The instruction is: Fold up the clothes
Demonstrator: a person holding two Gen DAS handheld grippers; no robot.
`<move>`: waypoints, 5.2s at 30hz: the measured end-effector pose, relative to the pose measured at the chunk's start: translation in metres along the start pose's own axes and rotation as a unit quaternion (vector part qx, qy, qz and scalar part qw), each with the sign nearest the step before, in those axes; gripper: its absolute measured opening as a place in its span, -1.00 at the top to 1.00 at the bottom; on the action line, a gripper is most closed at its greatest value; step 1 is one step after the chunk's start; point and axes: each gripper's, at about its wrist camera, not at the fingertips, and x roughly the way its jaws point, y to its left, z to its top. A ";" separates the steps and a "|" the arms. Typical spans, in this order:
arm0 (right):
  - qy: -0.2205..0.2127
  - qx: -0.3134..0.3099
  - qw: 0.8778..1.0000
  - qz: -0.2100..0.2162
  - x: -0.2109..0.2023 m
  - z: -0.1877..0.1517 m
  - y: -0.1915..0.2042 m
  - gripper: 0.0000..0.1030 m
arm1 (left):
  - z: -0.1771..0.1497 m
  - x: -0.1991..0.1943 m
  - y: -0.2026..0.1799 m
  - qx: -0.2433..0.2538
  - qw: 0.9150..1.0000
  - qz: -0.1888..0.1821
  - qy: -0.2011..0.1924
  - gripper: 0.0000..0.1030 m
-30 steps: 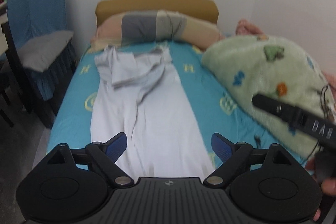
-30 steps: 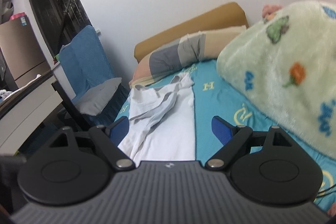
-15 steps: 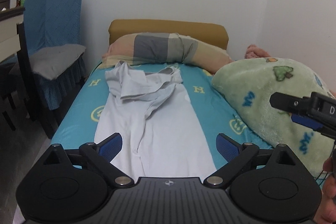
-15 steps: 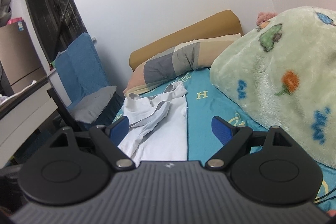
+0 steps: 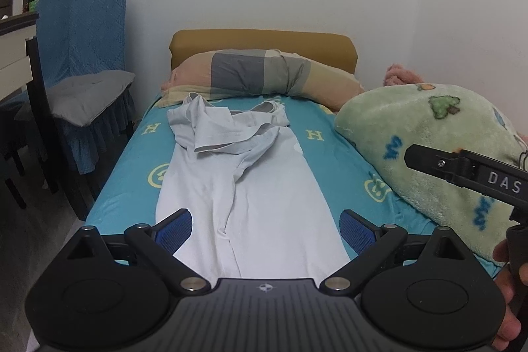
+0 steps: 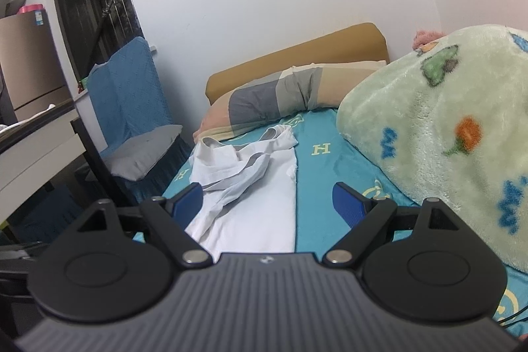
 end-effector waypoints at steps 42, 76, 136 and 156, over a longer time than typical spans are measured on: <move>0.141 -0.449 0.876 0.105 0.328 -0.026 0.128 -0.36 | 0.000 0.082 0.131 -0.222 0.975 -0.003 0.030 -0.94; 0.113 -0.096 0.988 0.037 0.269 0.058 0.055 -0.56 | -0.012 0.076 0.114 -0.171 0.983 0.066 0.028 -0.93; 0.428 0.215 0.872 0.098 0.013 -0.117 -0.034 -0.16 | -0.086 0.022 0.120 -0.187 0.880 0.083 0.428 0.85; 0.278 0.202 0.932 0.117 -0.048 0.005 -0.021 0.84 | 0.010 -0.089 0.155 -0.388 0.893 -0.117 0.194 0.96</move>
